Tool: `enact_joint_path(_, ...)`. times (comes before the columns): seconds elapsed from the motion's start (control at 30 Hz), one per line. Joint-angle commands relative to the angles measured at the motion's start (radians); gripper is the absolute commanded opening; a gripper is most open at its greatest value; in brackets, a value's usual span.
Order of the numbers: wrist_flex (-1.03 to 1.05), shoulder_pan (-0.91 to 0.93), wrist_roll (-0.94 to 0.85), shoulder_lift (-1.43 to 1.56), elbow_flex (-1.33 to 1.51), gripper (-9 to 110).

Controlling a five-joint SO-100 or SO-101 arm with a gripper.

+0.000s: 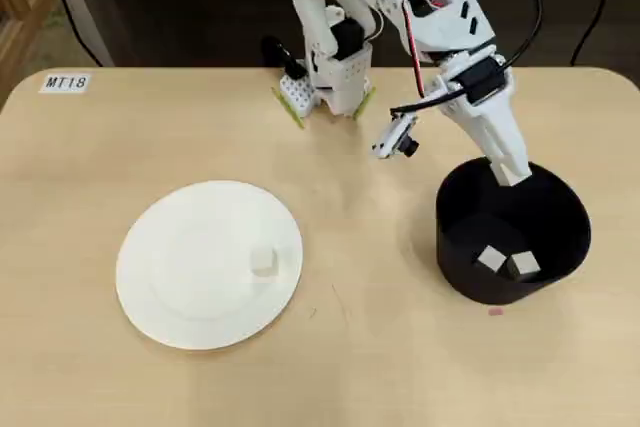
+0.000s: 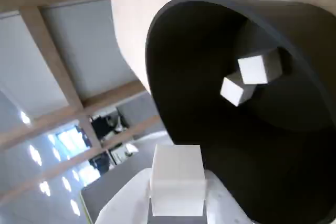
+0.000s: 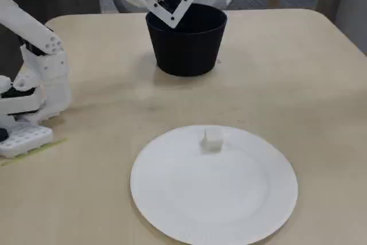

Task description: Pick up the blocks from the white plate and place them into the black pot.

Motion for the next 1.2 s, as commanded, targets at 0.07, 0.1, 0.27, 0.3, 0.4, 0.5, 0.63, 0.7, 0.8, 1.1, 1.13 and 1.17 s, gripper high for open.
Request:
enact_joint_path(0.07, -0.060, 0.026, -0.061, -0.038, 0.002, -2)
enact_joint_path(0.1, -0.066, 0.032, -0.067, -0.040, 0.002, -2)
enact_joint_path(0.27, -0.049, 0.055, -0.107, -0.029, -0.002, 14)
enact_joint_path(0.3, -0.043, 0.058, -0.120, -0.020, 0.002, 25)
enact_joint_path(0.4, -0.037, 0.072, -0.135, 0.003, 0.005, 36)
enact_joint_path(0.5, -0.037, 0.089, -0.146, 0.028, 0.003, 35)
enact_joint_path(0.63, -0.028, 0.112, -0.161, 0.089, 0.003, 5)
enact_joint_path(0.7, 0.040, 0.150, -0.166, 0.152, -0.014, -2)
enact_joint_path(0.8, 0.230, 0.284, -0.166, 0.282, -0.038, -2)
enact_joint_path(1.1, 0.571, 0.736, -0.407, 0.328, -0.009, -2)
enact_joint_path(1.13, 0.560, 0.750, -0.437, 0.298, -0.005, -2)
enact_joint_path(1.17, 0.548, 0.759, -0.463, 0.259, -0.003, -2)
